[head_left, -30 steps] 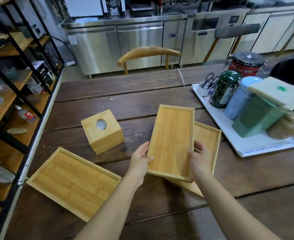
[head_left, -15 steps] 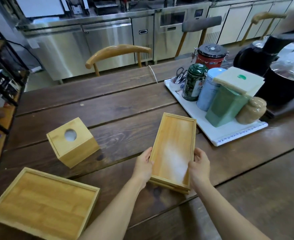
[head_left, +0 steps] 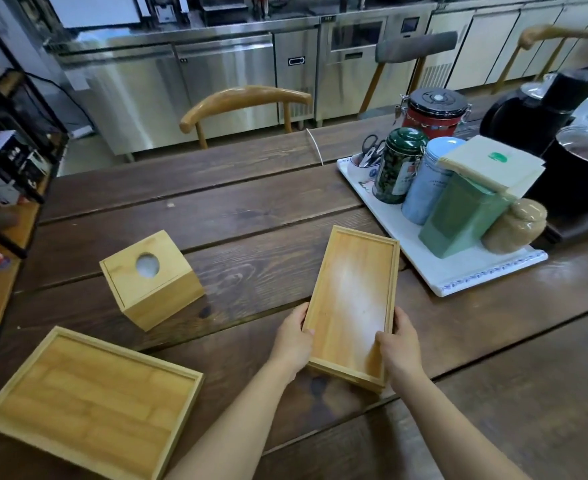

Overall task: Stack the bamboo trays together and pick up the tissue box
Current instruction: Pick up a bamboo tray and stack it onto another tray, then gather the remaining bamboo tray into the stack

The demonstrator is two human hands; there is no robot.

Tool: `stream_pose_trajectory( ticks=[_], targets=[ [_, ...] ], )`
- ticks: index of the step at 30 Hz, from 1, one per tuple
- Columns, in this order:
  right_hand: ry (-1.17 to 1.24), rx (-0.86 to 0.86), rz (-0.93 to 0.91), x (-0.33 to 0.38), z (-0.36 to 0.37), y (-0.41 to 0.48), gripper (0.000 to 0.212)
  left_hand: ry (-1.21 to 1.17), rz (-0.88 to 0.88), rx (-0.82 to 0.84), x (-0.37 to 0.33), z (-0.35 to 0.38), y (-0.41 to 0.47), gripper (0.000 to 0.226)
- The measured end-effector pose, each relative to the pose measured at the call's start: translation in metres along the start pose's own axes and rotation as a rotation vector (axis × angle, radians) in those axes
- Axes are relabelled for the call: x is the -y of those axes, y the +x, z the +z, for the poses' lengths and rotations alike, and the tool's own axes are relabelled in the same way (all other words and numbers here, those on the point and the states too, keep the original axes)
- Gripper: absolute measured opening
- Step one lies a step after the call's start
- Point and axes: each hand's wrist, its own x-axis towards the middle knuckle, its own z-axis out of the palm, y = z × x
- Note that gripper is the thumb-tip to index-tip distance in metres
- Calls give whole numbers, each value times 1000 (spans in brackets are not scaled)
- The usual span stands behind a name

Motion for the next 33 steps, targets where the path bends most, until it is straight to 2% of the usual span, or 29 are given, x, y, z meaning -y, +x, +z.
stream_pose_trajectory(
  ticks=[4, 9, 11, 14, 16, 19, 23, 26, 28, 31, 33],
  targets=[
    [31, 40, -11, 1, -4, 2, 49, -52, -20, -18, 3, 0, -2, 53],
    [-14, 150, -54, 8, -4, 6, 51, -103, -50, -126, 12, 7, -18, 50],
    [-120, 164, -52, 11, -3, 10, 47, -94, -48, -91, 10, 1, -21, 49],
    [-387, 72, -162, 19, 5, 13, 35, -37, -22, -58, 6, -15, -24, 49],
    [-548, 49, -293, 31, 17, 7, 43, 18, 3, -98, 7, -31, -28, 48],
    [-618, 214, -476, 52, 45, -13, 47, 75, 20, -208, 13, -65, -38, 44],
    [-669, 489, -572, 67, 97, -44, 40, 167, -11, -481, 34, -119, -62, 38],
    [-780, 680, -618, 63, 141, -62, 48, 245, -160, -743, 62, -154, -88, 43],
    [-793, 813, -606, 57, 168, -75, 55, 258, -334, -864, 83, -170, -105, 59],
    [-859, 941, -567, 48, 198, -95, 68, 60, -566, -894, 109, -180, -125, 80],
    [-913, 993, -570, 41, 210, -106, 74, -205, -611, -861, 117, -178, -133, 89]
  ],
)
